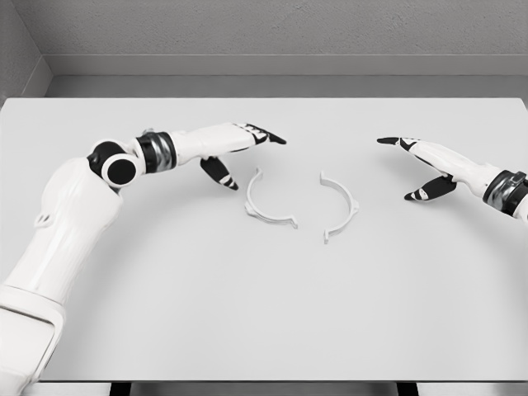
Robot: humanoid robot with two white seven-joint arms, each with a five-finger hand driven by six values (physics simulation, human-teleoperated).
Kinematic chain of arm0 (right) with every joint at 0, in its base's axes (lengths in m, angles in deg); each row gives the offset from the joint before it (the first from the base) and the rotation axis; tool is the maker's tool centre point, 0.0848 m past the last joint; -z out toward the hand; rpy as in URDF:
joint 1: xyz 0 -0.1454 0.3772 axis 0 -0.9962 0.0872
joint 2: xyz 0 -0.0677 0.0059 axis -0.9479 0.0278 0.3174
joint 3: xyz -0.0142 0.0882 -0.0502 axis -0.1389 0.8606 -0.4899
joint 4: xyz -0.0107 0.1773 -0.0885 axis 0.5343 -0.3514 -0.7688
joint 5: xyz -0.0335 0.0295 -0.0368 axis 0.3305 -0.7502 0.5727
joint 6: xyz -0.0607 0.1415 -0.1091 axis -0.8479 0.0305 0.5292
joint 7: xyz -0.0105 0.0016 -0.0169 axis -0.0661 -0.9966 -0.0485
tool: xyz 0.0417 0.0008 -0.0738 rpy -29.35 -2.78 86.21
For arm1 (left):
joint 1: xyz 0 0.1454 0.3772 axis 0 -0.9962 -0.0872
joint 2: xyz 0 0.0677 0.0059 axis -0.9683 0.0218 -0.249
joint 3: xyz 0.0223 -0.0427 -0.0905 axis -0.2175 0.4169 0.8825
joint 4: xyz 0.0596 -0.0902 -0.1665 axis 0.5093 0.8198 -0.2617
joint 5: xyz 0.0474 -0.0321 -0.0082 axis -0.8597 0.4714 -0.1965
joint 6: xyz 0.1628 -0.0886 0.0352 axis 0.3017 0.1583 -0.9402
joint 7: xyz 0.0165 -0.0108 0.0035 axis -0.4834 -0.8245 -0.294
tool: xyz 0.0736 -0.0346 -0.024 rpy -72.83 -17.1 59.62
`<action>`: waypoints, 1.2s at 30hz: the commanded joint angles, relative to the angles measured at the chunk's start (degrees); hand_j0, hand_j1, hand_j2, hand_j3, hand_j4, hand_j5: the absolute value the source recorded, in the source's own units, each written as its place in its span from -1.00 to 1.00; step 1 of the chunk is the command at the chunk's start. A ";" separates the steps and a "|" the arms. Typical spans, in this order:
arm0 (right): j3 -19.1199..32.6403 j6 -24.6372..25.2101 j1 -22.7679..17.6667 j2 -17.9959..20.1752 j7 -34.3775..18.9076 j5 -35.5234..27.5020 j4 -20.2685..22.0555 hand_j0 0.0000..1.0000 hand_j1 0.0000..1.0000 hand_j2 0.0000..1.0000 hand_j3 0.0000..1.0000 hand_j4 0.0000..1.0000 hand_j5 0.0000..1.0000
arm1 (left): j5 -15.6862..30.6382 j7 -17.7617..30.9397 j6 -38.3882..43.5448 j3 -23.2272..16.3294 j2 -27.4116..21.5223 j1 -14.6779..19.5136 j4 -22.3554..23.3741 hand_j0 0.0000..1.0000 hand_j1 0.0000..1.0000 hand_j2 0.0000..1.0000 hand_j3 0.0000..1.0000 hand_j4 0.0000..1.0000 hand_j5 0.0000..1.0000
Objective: Assemble PVC drainage pipe clamps
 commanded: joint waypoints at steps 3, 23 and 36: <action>0.03 0.14 -0.09 0.04 0.01 -0.44 0.06 1.00 1.00 1.00 1.00 1.00 1.00 | 0.38 -0.03 0.16 0.05 -0.08 0.09 1.80 1.00 1.00 1.00 1.00 1.00 1.00; 0.03 0.14 -0.09 0.04 0.01 -0.44 0.06 1.00 1.00 1.00 1.00 1.00 1.00 | -0.50 -0.03 0.16 -0.39 2.29 1.05 2.41 1.00 1.00 1.00 1.00 1.00 1.00; 0.12 0.14 -0.09 0.04 0.01 -0.44 0.24 1.00 1.00 1.00 1.00 1.00 1.00 | -1.73 -0.03 0.16 -0.31 3.52 1.05 2.50 1.00 1.00 1.00 1.00 1.00 1.00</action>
